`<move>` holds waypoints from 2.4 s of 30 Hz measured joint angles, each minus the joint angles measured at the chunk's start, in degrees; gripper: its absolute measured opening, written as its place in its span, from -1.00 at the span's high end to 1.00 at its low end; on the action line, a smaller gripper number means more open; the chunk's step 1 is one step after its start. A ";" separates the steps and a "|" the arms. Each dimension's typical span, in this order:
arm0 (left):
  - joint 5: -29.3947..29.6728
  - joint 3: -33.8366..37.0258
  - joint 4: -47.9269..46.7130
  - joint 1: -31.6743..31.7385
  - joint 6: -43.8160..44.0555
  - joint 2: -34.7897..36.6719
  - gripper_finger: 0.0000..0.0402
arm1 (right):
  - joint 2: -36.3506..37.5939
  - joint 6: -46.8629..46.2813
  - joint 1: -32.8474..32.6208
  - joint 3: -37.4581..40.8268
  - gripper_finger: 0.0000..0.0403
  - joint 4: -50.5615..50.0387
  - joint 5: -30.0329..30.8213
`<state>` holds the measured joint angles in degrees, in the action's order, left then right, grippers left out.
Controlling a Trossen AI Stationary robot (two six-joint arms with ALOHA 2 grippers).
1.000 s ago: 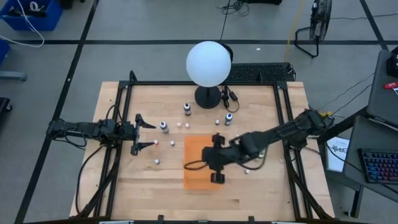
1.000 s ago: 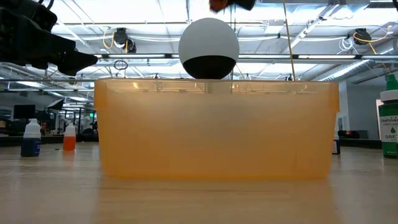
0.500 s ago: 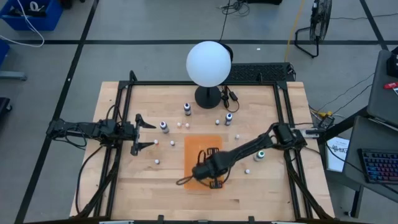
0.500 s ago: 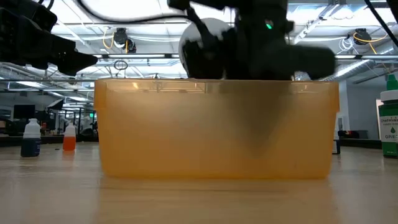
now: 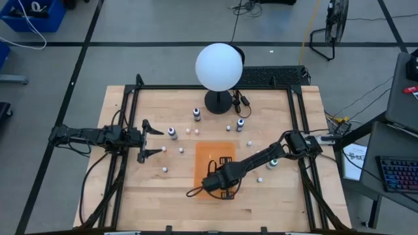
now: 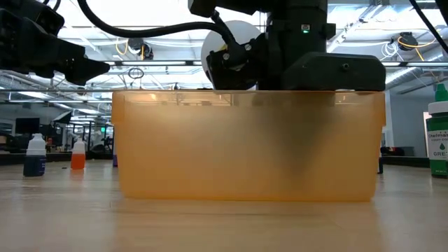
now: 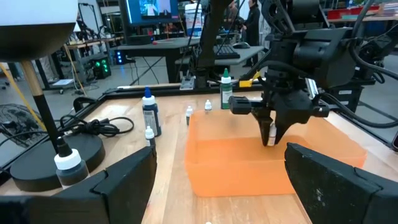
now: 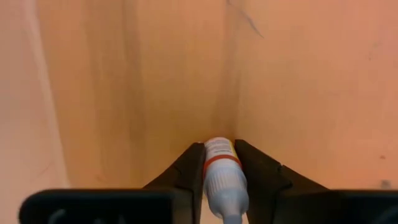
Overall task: Pick & Place food coloring
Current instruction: Put the small orange food coloring bottle into the orange bin, then put the small red food coloring bottle into the orange bin
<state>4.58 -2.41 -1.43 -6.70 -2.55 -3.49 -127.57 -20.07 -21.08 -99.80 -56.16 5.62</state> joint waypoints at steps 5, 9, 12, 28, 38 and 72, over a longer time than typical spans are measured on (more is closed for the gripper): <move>0.00 0.01 -0.02 0.00 0.00 0.01 -0.75 | -0.04 -0.27 -0.01 0.04 0.53 0.04 -0.16; 0.00 0.00 -0.02 0.00 0.00 0.00 -0.75 | 0.04 -0.30 0.02 0.06 0.49 0.22 -2.34; 0.00 0.00 -0.02 0.00 0.00 0.00 -0.75 | 0.46 -0.31 0.00 0.18 0.44 0.28 -2.61; 0.02 0.00 0.13 0.00 0.00 0.02 -0.75 | 6.07 -2.22 -0.04 0.37 0.00 0.56 -2.98; 0.02 0.00 0.02 0.00 0.00 0.02 -0.75 | 15.07 -14.09 -1.24 0.19 0.03 -10.52 -2.92; 0.02 0.01 -0.01 0.00 0.00 0.02 -0.75 | 18.58 -31.20 -11.08 18.11 0.06 -18.67 -3.58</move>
<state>4.60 -2.41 -1.44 -6.70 -2.55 -3.46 -108.99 -51.26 -32.16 -81.69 -74.83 2.04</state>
